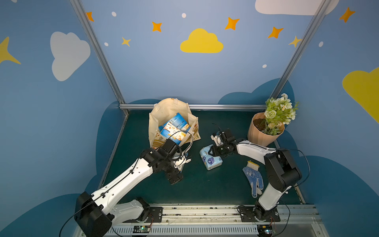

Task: Put tissues into the canvas bag
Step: Pick up the pack of facial tissues from the center of the board.

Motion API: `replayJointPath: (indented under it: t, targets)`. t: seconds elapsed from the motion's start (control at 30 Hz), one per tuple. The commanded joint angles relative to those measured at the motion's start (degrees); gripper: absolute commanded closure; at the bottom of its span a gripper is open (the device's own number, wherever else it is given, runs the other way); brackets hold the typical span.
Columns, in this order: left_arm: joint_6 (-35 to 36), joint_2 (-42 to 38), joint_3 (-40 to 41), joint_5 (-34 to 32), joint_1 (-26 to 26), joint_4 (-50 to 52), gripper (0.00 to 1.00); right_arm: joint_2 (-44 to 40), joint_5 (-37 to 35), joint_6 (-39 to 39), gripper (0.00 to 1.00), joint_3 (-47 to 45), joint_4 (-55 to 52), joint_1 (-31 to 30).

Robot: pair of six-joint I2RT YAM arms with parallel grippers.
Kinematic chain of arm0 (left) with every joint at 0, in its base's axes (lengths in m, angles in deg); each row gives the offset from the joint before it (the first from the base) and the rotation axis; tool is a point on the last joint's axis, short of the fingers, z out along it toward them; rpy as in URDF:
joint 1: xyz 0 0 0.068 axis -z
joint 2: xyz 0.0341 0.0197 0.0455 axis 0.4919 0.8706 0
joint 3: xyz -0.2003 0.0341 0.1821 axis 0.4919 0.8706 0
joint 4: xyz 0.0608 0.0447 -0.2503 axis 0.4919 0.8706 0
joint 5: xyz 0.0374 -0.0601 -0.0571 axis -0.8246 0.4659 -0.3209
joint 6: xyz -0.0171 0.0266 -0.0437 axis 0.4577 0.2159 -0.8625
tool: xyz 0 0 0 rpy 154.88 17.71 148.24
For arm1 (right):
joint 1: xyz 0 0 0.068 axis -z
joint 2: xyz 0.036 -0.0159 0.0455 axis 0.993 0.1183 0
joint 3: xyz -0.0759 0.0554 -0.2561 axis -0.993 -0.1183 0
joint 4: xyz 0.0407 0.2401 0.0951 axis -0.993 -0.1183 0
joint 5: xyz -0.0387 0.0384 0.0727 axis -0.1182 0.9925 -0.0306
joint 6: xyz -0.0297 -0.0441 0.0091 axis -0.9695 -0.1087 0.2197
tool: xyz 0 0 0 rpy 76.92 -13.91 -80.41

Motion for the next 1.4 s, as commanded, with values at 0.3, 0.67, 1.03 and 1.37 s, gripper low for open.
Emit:
replayJointPath:
  t: [0.3, 0.67, 1.03, 1.37]
  targets:
    - [-4.91, -1.31, -4.42, 2.74, -2.4, 1.76, 0.0, -7.6, 4.92, 1.62, 0.64, 1.31, -2.01, 1.84]
    - [-7.53, -5.33, -14.36, 3.73, -9.06, 4.46, 0.0, -17.32, 10.13, 3.96, 0.64, 5.13, -6.68, 4.77]
    - [-11.52, -6.73, -15.5, 7.52, -19.72, 1.46, 0.0, -20.52, 17.69, 4.29, 0.64, 17.45, -13.01, 4.55]
    - [-12.4, -8.37, -14.23, 9.85, -25.98, 0.8, 0.0, -14.96, 19.61, 4.81, 0.64, 29.56, -11.39, 0.89]
